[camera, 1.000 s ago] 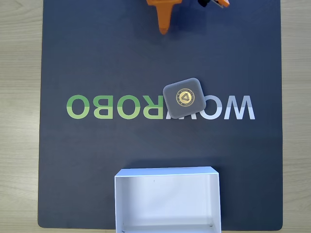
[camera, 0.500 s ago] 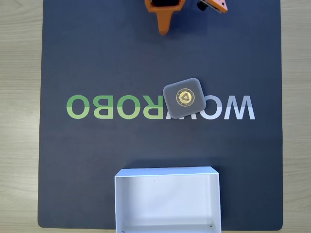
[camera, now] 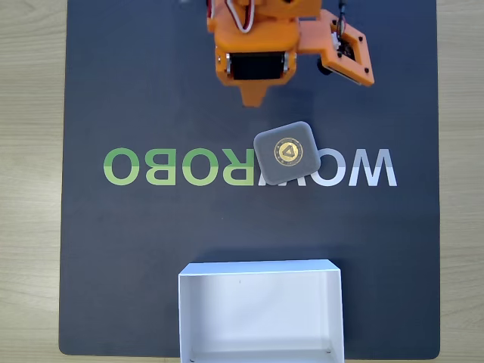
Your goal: Grab the usb to bin
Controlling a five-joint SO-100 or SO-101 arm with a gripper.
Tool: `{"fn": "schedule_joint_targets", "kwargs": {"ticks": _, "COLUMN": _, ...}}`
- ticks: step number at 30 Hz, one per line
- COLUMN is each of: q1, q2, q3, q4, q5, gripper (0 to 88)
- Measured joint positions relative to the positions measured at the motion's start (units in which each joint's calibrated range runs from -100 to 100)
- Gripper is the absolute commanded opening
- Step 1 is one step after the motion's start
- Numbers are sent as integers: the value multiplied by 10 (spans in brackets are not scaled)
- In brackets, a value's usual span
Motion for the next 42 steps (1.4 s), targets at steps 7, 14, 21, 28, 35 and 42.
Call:
{"fn": "schedule_joint_targets", "kwargs": {"ticks": 7, "q1": -21, "q2": 162, "q3": -268, "q4": 160, "q5": 2, "gripper": 61}}
{"fn": "schedule_joint_targets", "kwargs": {"ticks": 14, "q1": -11, "q2": 259, "q3": -349, "q4": 228, "q5": 68, "gripper": 368}}
{"fn": "schedule_joint_targets", "kwargs": {"ticks": 21, "q1": -17, "q2": 302, "q3": -351, "q4": 247, "q5": 112, "gripper": 501}}
{"fn": "schedule_joint_targets", "kwargs": {"ticks": 28, "q1": -19, "q2": 361, "q3": -347, "q4": 246, "q5": 125, "gripper": 505}}
{"fn": "schedule_joint_targets", "kwargs": {"ticks": 35, "q1": -19, "q2": 418, "q3": -347, "q4": 211, "q5": 123, "gripper": 505}}
{"fn": "schedule_joint_targets", "kwargs": {"ticks": 42, "q1": -26, "q2": 463, "q3": -347, "q4": 186, "q5": 123, "gripper": 497}}
